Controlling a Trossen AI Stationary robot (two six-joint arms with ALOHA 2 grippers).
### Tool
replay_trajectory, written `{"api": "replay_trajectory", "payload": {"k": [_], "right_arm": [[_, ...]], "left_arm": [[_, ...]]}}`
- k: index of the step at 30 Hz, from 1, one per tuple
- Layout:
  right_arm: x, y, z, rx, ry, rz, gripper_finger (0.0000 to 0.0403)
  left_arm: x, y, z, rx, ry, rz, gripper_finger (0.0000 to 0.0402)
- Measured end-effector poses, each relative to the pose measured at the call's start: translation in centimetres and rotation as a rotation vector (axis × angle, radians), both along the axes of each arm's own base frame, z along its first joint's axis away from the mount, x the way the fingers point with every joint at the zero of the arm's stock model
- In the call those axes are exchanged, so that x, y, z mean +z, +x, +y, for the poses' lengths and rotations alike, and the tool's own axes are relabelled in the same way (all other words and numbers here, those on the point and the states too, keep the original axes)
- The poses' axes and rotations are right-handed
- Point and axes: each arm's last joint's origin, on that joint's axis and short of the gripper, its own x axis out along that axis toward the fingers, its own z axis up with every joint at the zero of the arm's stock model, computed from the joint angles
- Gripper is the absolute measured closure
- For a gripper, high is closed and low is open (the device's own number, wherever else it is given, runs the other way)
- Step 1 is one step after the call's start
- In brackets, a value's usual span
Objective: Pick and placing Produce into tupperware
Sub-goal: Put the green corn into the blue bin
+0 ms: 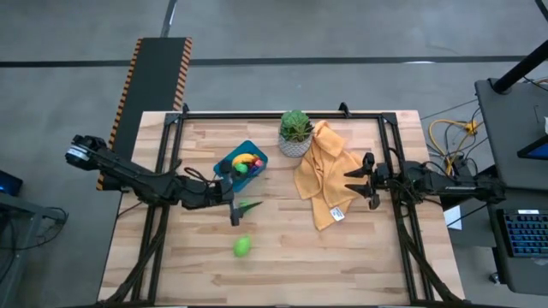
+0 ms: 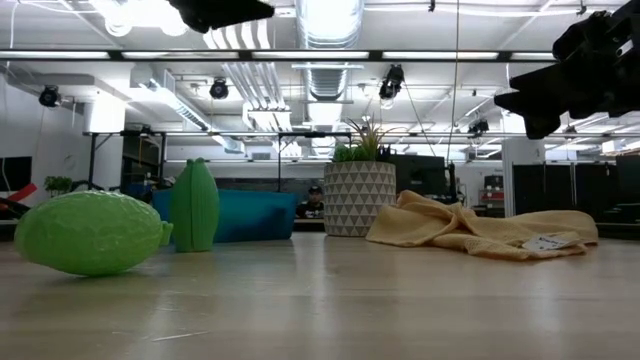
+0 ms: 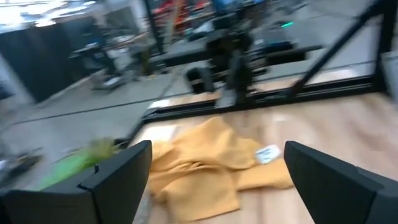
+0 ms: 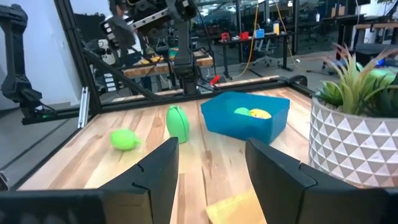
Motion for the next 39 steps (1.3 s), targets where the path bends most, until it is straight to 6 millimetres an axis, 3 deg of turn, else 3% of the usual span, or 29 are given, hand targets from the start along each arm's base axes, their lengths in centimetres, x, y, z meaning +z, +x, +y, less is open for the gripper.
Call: {"api": "replay_trajectory", "payload": {"k": [3,7,11,24,34,39], "right_arm": [[-0.1,0.0,0.0,0.0,0.016,0.01,0.0225],[-0.1,0.0,0.0,0.0,0.018,0.016,0.0225],[-0.4,0.0,0.0,-0.001,0.034,0.042,0.0225],[-0.5,0.0,0.0,-0.001,0.053,0.055,0.0225],[-0.5,0.0,0.0,-0.001,0.053,0.055,0.0225],[-0.5,0.0,0.0,-0.001,0.053,0.054,0.0225]], "left_arm": [[-0.2,-0.1,-0.1,0.086,0.02,0.005,0.0052],[-1.0,-0.2,-0.6,0.074,0.021,0.027,0.0052],[-2.8,-0.4,-1.2,0.093,-0.005,0.063,0.0052],[-8.0,-1.8,-3.7,0.392,-0.031,0.07,0.0052],[-11.8,-1.5,-5.7,0.434,-0.17,0.037,0.0052],[-13.2,-1.1,-6.3,0.452,-0.134,0.053,0.0052]]}}
